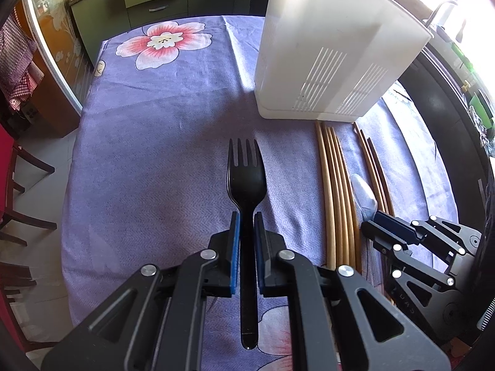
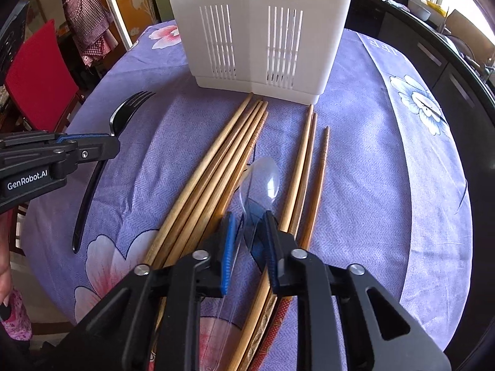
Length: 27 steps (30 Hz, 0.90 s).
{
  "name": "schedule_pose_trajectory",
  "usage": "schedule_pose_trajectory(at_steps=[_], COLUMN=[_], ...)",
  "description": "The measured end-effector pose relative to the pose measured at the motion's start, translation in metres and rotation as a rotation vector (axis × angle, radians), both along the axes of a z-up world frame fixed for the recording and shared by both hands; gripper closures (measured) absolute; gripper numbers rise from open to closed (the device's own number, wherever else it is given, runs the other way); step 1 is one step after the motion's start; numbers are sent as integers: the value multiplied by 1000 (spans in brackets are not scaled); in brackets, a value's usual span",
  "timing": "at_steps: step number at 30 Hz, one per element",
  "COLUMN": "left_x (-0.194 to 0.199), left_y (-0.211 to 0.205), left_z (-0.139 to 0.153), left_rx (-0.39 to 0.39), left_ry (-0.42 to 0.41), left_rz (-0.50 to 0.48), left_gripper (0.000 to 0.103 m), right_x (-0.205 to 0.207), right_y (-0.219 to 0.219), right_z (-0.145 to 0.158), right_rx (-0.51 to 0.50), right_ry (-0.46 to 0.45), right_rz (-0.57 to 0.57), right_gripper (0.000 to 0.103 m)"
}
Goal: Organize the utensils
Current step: 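Grasp the clear spoon with the right gripper while the left gripper holds the fork, then drop the fork into the white holder with the left gripper while the right drops the spoon in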
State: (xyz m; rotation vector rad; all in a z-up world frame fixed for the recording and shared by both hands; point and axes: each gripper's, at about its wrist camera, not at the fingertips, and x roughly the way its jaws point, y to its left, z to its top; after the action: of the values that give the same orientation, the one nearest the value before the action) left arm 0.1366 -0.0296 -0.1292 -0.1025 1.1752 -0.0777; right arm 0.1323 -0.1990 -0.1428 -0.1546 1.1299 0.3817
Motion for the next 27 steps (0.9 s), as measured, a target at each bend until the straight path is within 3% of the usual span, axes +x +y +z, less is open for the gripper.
schedule_pose_trajectory(at_steps=[5,14,27], left_x=[-1,-3,-7], left_y=[0,-1,-16], left_z=[0,12,64], left_rx=[1,-1,-8], left_ry=[-1,-28,-140], left_rz=[-3,-1,-32], left_gripper=[94,94,94], right_x=[3,-12,-34], right_y=[-1,-25,-50], right_z=[1,42,106], right_rx=[37,207,329], right_ry=[-7,-93,-258], right_rz=[-15,-17,-22], right_gripper=[93,93,93])
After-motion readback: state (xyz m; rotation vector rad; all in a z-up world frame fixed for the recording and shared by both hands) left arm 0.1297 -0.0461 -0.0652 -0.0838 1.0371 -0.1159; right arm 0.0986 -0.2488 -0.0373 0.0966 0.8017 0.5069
